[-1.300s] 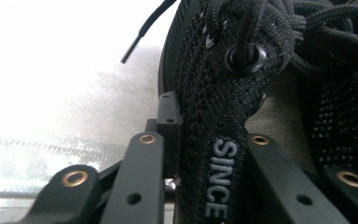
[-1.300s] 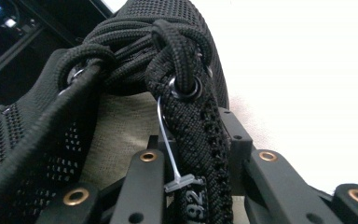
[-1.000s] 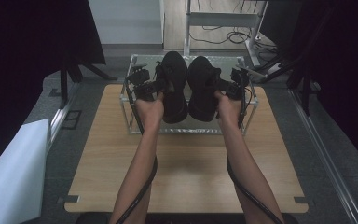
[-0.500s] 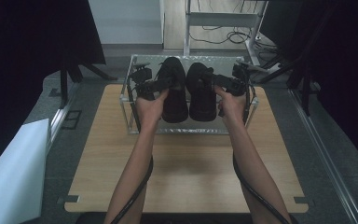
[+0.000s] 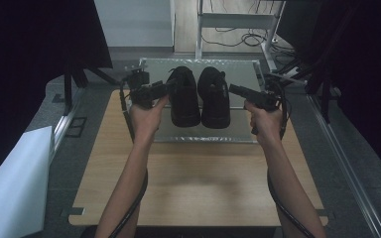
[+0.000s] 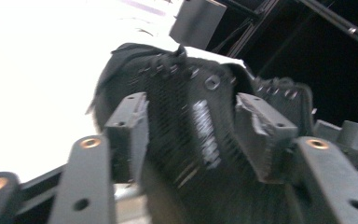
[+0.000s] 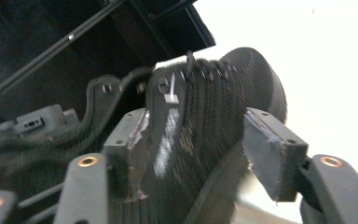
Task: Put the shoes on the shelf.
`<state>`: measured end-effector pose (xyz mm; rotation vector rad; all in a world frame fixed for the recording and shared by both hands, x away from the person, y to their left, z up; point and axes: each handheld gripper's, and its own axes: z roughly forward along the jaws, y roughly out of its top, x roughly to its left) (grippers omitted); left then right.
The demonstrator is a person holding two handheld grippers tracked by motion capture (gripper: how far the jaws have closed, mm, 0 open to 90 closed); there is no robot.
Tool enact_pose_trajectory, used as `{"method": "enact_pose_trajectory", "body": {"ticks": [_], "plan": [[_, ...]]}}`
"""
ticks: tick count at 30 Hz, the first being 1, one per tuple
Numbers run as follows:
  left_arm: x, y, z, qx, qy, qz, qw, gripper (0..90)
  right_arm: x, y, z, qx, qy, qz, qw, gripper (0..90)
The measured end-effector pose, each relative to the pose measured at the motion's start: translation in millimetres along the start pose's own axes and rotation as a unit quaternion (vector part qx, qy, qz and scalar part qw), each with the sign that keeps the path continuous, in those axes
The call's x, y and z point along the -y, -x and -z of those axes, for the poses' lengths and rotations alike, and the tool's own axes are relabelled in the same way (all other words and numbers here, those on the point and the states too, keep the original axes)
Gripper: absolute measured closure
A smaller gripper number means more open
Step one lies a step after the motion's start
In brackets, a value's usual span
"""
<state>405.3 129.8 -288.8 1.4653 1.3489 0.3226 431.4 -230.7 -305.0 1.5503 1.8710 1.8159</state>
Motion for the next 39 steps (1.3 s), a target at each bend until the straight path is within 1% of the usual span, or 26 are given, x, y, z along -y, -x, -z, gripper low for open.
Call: {"method": "enact_pose_trajectory", "body": {"ticks": [2, 4, 6, 7, 8, 9, 10, 12, 13, 14, 15, 16, 18, 20, 21, 22, 24, 25, 26, 28, 29, 31, 33, 36, 38, 39], "plan": [[10.6, -8.6, 3.0, -0.003, -0.013, -0.01, 0.9999, 58.1, 9.3, 2.7, 7.1, -0.003, -0.002, 0.006, 1.0, 54.2], [23.7, -16.1, 1.8, -0.005, -0.03, -0.02, 0.9993, 65.0, 20.5, 3.8, 12.0, -0.002, -0.006, 0.011, 0.9999, 62.7], [37.4, -22.1, -1.2, 0.004, -0.04, -0.025, 0.9989, 71.2, 31.9, 4.5, 14.3, 0.002, -0.018, 0.022, 0.9996, 69.3], [48.9, -25.4, -4.1, 0.014, -0.046, -0.03, 0.9984, 75.4, 42.4, 3.0, 15.4, -0.004, -0.024, 0.031, 0.9992, 74.3], [48.9, -25.4, -4.1, 0.014, -0.046, -0.03, 0.9984, 76.4, 42.4, 3.0, 15.4, -0.004, -0.024, 0.031, 0.9992, 74.3], [52.9, -25.9, -5.3, 0.014, -0.046, -0.032, 0.9983, 77.4, 50.2, -0.4, 15.6, 0.003, -0.025, 0.054, 0.9982, 78.3], [55.2, -26.2, -6.8, 0.014, -0.044, -0.034, 0.9984, 77.4, 50.2, -0.4, 15.6, 0.003, -0.025, 0.054, 0.9982, 78.3], [55.2, -26.1, -10.0, 0.023, -0.04, -0.031, 0.9985, 78.5, 53.0, -3.2, 14.3, 0.015, -0.023, 0.076, 0.9968, 82.6], [53.9, -24.5, -12.0, 0.026, -0.039, -0.033, 0.9984, 81.5, 52.5, -4.2, 11.6, 0.017, -0.02, 0.081, 0.9964, 87.3], [52.1, -22.2, -13.7, 0.022, -0.038, -0.038, 0.9983, 84.1, 51.8, -4.6, 9.9, 0.019, -0.021, 0.085, 0.9959, 89.6], [50.0, -20.0, -15.7, 0.018, -0.04, -0.042, 0.9981, 84.1, 51.8, -4.6, 9.9, 0.019, -0.021, 0.085, 0.9959, 89.6], [48.2, -18.2, -17.9, 0.015, -0.044, -0.046, 0.9979, 87.9, 51.5, -4.9, 7.6, 0.024, -0.02, 0.091, 0.9954, 90.0], [45.8, -16.4, -21.4, 0.004, -0.046, -0.051, 0.9976, 89.5, 50.9, -4.9, 4.0, 0.033, -0.019, 0.09, 0.9952, 90.0], [44.1, -18.5, -24.1, 0.005, -0.047, -0.043, 0.998, 89.6, 50.3, -3.5, 1.0, 0.036, -0.015, 0.082, 0.9959, 90.0], [43.2, -19.6, -25.4, 0.007, -0.048, -0.038, 0.9981, 89.7, 49.7, -2.0, -2.4, 0.042, -0.013, 0.076, 0.9961, 90.0], [42.3, -20.3, -26.9, 0.006, -0.048, -0.034, 0.9983, 89.7, 49.7, -2.0, -2.4, 0.042, -0.013, 0.076, 0.9961, 90.0], [39.9, -20.5, -30.5, 0.001, -0.047, -0.033, 0.9984, 89.7, 48.5, -0.8, -6.9, 0.051, -0.012, 0.075, 0.9958, 90.0], [38.4, -20.6, -32.5, -0.004, -0.046, -0.033, 0.9984, 89.7, 46.8, 0.9, -11.6, 0.058, -0.011, 0.069, 0.9959, 90.0], [36.8, -21.2, -34.3, -0.005, -0.047, -0.031, 0.9984, 89.7, 46.8, 0.9, -11.6, 0.058, -0.011, 0.069, 0.9959, 90.0], [35.0, -23.3, -35.1, -0.001, -0.047, -0.027, 0.9985, 89.6, 45.7, 2.4, -14.7, 0.063, -0.013, 0.069, 0.9955, 90.0], [35.2, -23.9, -33.6, 0.003, -0.048, -0.028, 0.9985, 89.6, 45.6, 2.8, -14.2, 0.059, -0.013, 0.067, 0.9959, 90.0], [38.0, -22.9, -27.3, 0.006, -0.041, -0.032, 0.9986, 88.1, 47.2, 2.7, -10.2, 0.05, -0.015, 0.069, 0.9963, 90.0], [42.2, -20.7, -18.3, 0.015, -0.039, -0.039, 0.9983, 85.1, 49.4, 1.4, -2.6, 0.032, -0.013, 0.067, 0.9972, 90.0], [49.9, -16.2, -0.6, 0.04, -0.035, -0.041, 0.9978, 81.3, 53.0, -4.3, 11.7, 0.003, -0.015, 0.066, 0.9977, 89.0], [54.9, -11.6, 10.3, 0.054, -0.035, -0.05, 0.9967, 79.3, 57.0, -9.8, 19.3, -0.008, -0.02, 0.072, 0.9972, 88.6], [57.2, -9.0, 14.4, 0.057, -0.037, -0.054, 0.9962, 79.1, 59.2, -12.1, 22.1, -0.012, -0.021, 0.074, 0.9969, 88.7]]}}
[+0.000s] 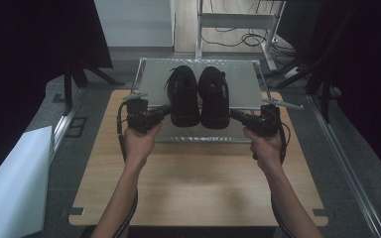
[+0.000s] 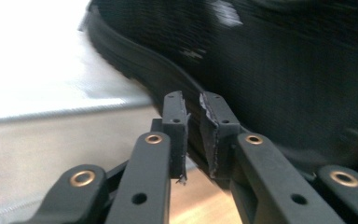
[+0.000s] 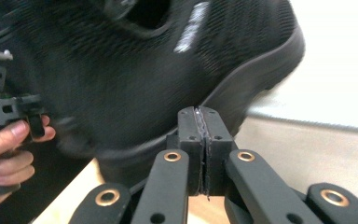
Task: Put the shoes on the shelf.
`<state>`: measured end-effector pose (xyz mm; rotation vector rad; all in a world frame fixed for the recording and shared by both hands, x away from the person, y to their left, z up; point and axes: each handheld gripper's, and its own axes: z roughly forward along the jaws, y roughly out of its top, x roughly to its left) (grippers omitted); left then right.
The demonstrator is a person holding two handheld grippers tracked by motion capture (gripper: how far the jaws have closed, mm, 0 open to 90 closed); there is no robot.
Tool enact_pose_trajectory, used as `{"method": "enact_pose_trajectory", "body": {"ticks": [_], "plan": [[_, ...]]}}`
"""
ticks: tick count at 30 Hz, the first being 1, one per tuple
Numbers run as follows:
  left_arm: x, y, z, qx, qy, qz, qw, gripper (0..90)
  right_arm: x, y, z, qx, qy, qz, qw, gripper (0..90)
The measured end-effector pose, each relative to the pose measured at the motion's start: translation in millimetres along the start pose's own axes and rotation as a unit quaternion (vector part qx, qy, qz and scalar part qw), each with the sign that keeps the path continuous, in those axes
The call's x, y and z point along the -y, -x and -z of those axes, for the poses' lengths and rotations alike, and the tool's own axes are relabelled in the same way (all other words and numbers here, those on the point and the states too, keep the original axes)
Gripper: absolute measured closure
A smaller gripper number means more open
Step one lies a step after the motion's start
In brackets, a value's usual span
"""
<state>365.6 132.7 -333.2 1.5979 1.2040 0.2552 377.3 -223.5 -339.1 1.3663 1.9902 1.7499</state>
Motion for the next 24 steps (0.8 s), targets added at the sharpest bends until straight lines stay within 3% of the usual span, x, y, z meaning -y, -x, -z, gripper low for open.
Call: {"method": "enact_pose_trajectory", "body": {"ticks": [4, 9, 13, 19, 24], "plan": [[5.8, 10.2, 7.1, 0.004, -0.005, -0.017, 0.9998, 78.9, 6.8, -7.0, 5.1, -0.009, -0.006, 0.003, 0.9999, 88.8], [5.1, 10.0, 4.0, -0.001, 0.003, -0.013, 0.9999, 81.1, 8.8, -7.9, 4.4, -0.006, 0.004, 0.002, 1.0, 89.8], [1.8, 7.8, 0.1, -0.013, 0.006, -0.01, 0.9999, 82.1, 6.3, -8.4, 1.2, 0.016, 0.011, 0.009, 0.9998, 90.0], [-4.2, 3.4, -9.3, -0.029, 0.01, 0.0, 0.9995, 86.3, 1.9, -2.9, -7.2, 0.035, 0.024, -0.011, 0.9991, 90.0], [0.9, 6.0, -0.8, -0.011, 0.006, -0.004, 0.9999, 84.3, 3.0, -0.6, -4.4, 0.023, 0.018, -0.012, 0.9995, 90.0]]}}
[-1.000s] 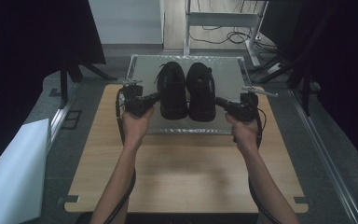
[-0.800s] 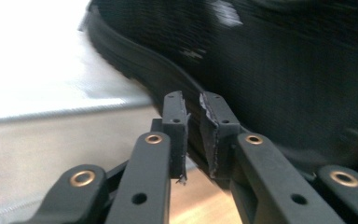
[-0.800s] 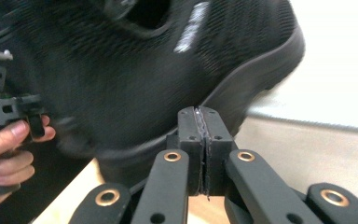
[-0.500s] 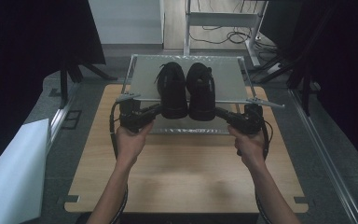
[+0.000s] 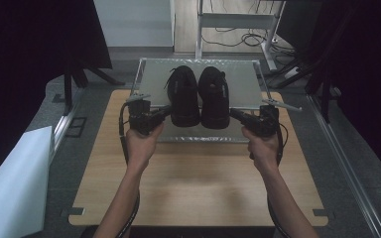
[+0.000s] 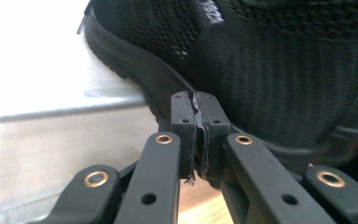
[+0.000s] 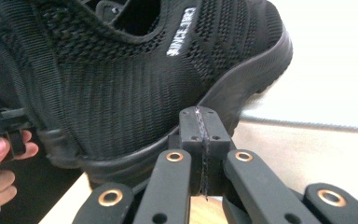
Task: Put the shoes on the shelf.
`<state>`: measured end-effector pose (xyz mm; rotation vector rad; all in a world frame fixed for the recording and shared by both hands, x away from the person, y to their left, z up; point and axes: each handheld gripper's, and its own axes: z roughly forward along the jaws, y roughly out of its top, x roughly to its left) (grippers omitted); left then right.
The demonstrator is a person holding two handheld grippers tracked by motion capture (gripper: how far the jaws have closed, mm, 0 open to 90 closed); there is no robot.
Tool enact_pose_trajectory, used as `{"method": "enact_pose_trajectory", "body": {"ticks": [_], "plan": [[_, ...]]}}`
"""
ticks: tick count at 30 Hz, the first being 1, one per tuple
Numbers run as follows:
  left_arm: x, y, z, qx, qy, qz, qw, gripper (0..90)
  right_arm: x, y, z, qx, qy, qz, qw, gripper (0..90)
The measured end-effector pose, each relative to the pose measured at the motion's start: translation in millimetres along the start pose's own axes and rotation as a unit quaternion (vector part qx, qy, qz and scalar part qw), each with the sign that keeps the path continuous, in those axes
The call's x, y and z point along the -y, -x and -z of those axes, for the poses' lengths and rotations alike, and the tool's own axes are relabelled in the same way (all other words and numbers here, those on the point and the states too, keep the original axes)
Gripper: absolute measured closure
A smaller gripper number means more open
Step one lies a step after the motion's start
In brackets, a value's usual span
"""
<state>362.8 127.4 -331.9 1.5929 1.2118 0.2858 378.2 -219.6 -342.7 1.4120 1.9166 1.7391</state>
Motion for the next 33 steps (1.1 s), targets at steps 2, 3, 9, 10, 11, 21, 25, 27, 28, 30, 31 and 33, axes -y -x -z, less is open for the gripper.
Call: {"method": "enact_pose_trajectory", "body": {"ticks": [2, 3, 9, 10, 11, 21, 25, 27, 28, 30, 31, 33], "plan": [[6.0, 1.3, 7.3, 0.028, 0.0, 0.003, 0.9996, 78.8, 7.0, -2.9, 9.2, -0.031, -0.008, -0.001, 0.9995, 89.9], [9.5, 2.8, 9.9, 0.039, 0.0, 0.004, 0.9992, 78.8, 7.0, -2.9, 9.2, -0.031, -0.008, -0.001, 0.9995, 89.9], [12.3, 11.6, 10.5, 0.028, 0.005, -0.01, 0.9995, 77.6, 12.9, -11.7, 13.0, -0.032, -0.013, 0.018, 0.9992, 89.9], [11.3, 12.1, 9.8, 0.028, 0.007, -0.009, 0.9995, 78.1, 12.4, -12.1, 12.5, -0.03, -0.012, 0.018, 0.9993, 90.0], [10.1, 12.7, 9.1, 0.025, 0.008, -0.011, 0.9996, 78.9, 11.9, -12.5, 11.7, -0.026, -0.009, 0.021, 0.9994, 90.0], [-0.9, 6.5, -11.8, 0.012, 0.002, 0.001, 0.9999, 81.1, 5.1, -8.2, -7.2, -0.003, 0.001, 0.004, 1.0, 90.0], [-8.4, 6.1, -19.1, 0.012, 0.001, -0.003, 0.9999, 76.4, 0.8, -5.5, -16.3, -0.001, -0.001, 0.005, 1.0, 90.0], [-12.4, 2.2, -18.9, 0.015, 0.011, 0.0, 0.9998, 76.6, -0.6, -4.3, -18.8, -0.002, 0.001, 0.003, 1.0, 89.8], [-14.1, -0.3, -18.8, 0.021, 0.014, 0.007, 0.9997, 76.6, -1.5, -3.9, -19.3, 0.002, 0.005, 0.003, 1.0, 89.5], [-16.9, -3.7, -17.1, 0.01, 0.025, 0.011, 0.9996, 76.7, -3.7, -1.0, -20.2, 0.015, 0.01, 0.0, 0.9998, 87.9], [-18.0, -6.2, -16.3, 0.007, 0.03, 0.013, 0.9994, 77.4, -4.2, 1.4, -21.6, 0.023, 0.014, 0.001, 0.9997, 87.3], [-18.8, -13.5, -16.7, 0.004, 0.038, 0.03, 0.9988, 77.5, -4.9, 6.2, -24.0, 0.03, 0.016, -0.006, 0.9994, 86.7]]}}
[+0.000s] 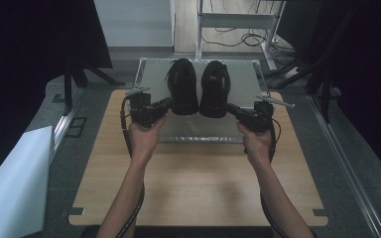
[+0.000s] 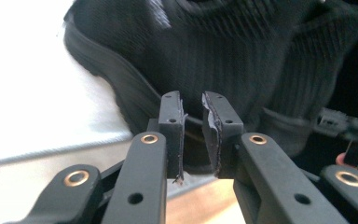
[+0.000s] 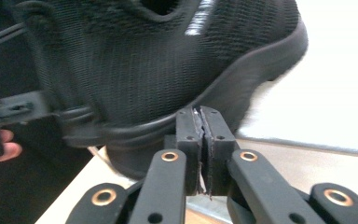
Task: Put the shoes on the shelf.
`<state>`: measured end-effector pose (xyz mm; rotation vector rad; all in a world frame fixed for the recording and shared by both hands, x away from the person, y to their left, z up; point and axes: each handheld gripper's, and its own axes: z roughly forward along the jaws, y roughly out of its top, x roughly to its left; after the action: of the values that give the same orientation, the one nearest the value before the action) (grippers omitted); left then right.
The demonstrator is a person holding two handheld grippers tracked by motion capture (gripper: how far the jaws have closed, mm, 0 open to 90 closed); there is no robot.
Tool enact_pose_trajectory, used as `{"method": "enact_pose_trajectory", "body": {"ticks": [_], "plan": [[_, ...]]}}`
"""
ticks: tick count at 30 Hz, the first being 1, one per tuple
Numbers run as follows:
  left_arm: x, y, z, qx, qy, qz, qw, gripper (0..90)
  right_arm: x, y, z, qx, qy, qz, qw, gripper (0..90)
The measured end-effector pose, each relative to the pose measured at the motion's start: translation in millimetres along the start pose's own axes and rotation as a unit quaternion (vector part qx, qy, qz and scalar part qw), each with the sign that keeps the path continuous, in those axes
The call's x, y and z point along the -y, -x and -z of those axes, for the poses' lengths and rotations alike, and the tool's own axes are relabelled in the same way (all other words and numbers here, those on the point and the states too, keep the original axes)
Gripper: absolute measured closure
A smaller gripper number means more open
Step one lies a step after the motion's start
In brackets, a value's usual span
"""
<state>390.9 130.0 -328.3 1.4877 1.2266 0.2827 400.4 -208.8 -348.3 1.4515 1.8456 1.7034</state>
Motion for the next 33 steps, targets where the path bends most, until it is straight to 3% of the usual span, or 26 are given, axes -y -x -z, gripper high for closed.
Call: {"method": "enact_pose_trajectory", "body": {"ticks": [2, 5, 10, 13, 16, 18, 22, 31, 33], "plan": [[1.1, -5.8, -4.8, -0.019, -0.007, 0.004, 0.9998, 78.5, 0.6, 3.6, -3.5, 0.013, -0.005, 0.0, 0.9999, 86.6], [3.7, -13.3, -15.4, -0.029, -0.022, 0.013, 0.9992, 79.7, 5.3, 8.6, -8.6, 0.026, -0.009, -0.01, 0.9996, 87.6], [-2.3, -16.9, -28.3, -0.044, -0.043, 0.015, 0.998, 89.4, 11.7, 16.8, -22.0, 0.036, -0.017, -0.028, 0.9988, 90.0], [-6.7, -20.9, -32.7, -0.044, -0.044, 0.019, 0.9979, 89.6, 8.7, 19.8, -25.8, 0.022, -0.008, -0.044, 0.9988, 90.0], [-9.1, -23.3, -38.6, -0.042, -0.042, 0.027, 0.9979, 89.7, 0.7, 14.8, -28.7, 0.034, -0.006, -0.026, 0.9991, 90.0], [-9.8, -22.8, -42.1, -0.04, -0.045, 0.025, 0.9979, 89.6, -4.4, 13.5, -33.0, 0.061, -0.012, -0.011, 0.998, 90.0], [-11.2, -22.9, -50.0, -0.033, -0.047, 0.03, 0.9979, 89.7, -8.5, 25.9, -40.7, 0.065, -0.017, -0.033, 0.9972, 90.0], [-18.8, -28.3, -64.9, -0.056, -0.048, 0.036, 0.9966, 89.7, -15.4, 31.7, -58.1, 0.085, -0.017, -0.032, 0.9957, 90.0], [-20.9, -29.9, -68.2, -0.065, -0.052, 0.029, 0.9961, 89.6, -16.8, 32.2, -61.2, 0.088, -0.02, -0.03, 0.9955, 90.0]]}}
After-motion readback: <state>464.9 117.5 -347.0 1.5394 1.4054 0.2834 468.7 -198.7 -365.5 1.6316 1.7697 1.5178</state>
